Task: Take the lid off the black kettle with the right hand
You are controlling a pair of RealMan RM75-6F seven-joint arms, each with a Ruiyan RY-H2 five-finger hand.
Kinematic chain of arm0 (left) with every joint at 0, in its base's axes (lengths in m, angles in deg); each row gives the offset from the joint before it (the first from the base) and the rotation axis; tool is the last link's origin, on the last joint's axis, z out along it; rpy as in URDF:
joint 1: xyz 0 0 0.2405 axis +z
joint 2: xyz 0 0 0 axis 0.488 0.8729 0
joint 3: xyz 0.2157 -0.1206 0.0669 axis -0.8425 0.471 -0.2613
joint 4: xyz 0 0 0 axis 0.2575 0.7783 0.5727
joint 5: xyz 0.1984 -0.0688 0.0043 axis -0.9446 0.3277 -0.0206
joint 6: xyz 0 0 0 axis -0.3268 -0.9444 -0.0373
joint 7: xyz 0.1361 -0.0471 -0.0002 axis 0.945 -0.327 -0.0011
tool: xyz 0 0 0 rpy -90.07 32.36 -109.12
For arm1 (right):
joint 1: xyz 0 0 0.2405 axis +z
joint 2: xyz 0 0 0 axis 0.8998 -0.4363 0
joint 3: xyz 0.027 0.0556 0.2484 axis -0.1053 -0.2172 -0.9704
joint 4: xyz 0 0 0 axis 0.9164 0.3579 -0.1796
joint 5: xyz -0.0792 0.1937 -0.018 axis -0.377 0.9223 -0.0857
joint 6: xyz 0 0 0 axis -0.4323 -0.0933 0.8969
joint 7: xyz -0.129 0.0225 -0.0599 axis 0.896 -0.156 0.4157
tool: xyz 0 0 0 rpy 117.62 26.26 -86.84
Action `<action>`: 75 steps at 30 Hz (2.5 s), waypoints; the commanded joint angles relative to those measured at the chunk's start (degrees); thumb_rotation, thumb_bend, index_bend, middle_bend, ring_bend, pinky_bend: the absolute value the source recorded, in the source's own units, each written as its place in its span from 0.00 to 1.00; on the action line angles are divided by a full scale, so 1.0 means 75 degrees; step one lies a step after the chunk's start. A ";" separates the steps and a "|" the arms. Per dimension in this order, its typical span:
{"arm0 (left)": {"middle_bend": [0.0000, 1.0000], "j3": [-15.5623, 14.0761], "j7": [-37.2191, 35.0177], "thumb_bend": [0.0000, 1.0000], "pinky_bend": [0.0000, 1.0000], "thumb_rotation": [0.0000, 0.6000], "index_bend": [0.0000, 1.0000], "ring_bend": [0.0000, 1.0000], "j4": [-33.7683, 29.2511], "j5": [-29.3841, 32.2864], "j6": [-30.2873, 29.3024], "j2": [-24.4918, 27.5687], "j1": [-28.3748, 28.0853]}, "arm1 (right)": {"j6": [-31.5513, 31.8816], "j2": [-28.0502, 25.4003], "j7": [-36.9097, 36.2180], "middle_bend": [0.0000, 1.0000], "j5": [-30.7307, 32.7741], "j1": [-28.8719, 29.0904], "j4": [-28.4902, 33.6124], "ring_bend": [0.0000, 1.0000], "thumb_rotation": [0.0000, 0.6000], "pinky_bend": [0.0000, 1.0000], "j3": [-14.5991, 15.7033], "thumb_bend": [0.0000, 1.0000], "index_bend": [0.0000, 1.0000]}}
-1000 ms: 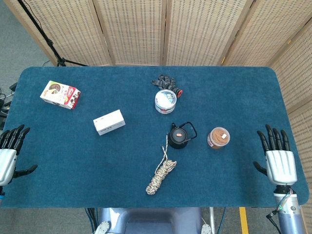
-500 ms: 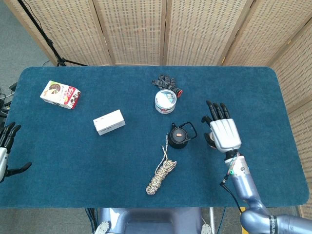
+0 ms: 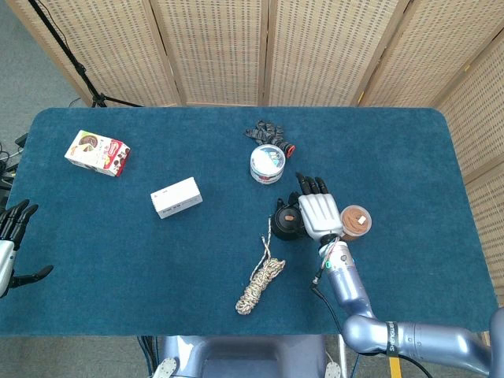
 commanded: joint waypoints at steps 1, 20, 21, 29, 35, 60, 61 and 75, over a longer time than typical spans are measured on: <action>0.00 -0.0009 0.0053 0.09 0.00 1.00 0.00 0.00 -0.0003 -0.0009 -0.0019 -0.0019 0.0007 | 0.0054 0.0168 0.0078 0.00 0.0159 0.0177 -0.0134 0.00 1.00 0.00 0.0070 0.39 0.36; 0.00 -0.0054 0.0149 0.08 0.00 1.00 0.00 0.00 0.0002 -0.0080 -0.0063 -0.0061 0.0019 | -0.0133 0.0720 0.0036 0.00 0.1341 0.0770 -0.1182 0.00 1.00 0.00 0.0352 0.39 0.41; 0.00 -0.0054 0.0154 0.08 0.00 1.00 0.00 0.00 0.0001 -0.0077 -0.0059 -0.0062 0.0016 | -0.0141 0.0729 0.0026 0.00 0.1360 0.0790 -0.1200 0.00 1.00 0.00 0.0357 0.40 0.41; 0.00 -0.0049 0.0135 0.08 0.00 1.00 0.00 0.00 -0.0004 -0.0053 -0.0063 -0.0053 0.0020 | -0.0220 0.0836 -0.0064 0.00 0.1520 0.0929 -0.1471 0.00 1.00 0.00 0.0398 0.39 0.42; 0.00 -0.0052 0.0139 0.08 0.00 1.00 0.00 0.00 -0.0006 -0.0051 -0.0044 -0.0047 0.0009 | -0.0257 0.0930 -0.0133 0.00 0.1555 0.1024 -0.1678 0.00 1.00 0.00 0.0428 0.39 0.43; 0.00 -0.0054 0.0149 0.08 0.00 1.00 0.00 0.00 -0.0013 -0.0021 -0.0004 -0.0038 -0.0012 | -0.0363 0.1210 -0.0304 0.00 0.1524 0.1177 -0.2300 0.00 1.00 0.00 0.0558 0.41 0.51; 0.00 -0.0053 0.0149 0.08 0.00 1.00 0.00 0.00 -0.0012 -0.0020 -0.0006 -0.0038 -0.0012 | -0.0362 0.1214 -0.0304 0.00 0.1522 0.1179 -0.2315 0.00 1.00 0.00 0.0561 0.43 0.52; 0.00 -0.0067 0.0150 0.09 0.00 1.00 0.00 0.00 -0.0024 -0.0037 -0.0006 -0.0035 -0.0012 | -0.0018 0.1103 -0.0372 0.00 0.0967 0.1138 -0.1927 0.00 1.00 0.00 0.0602 0.47 0.59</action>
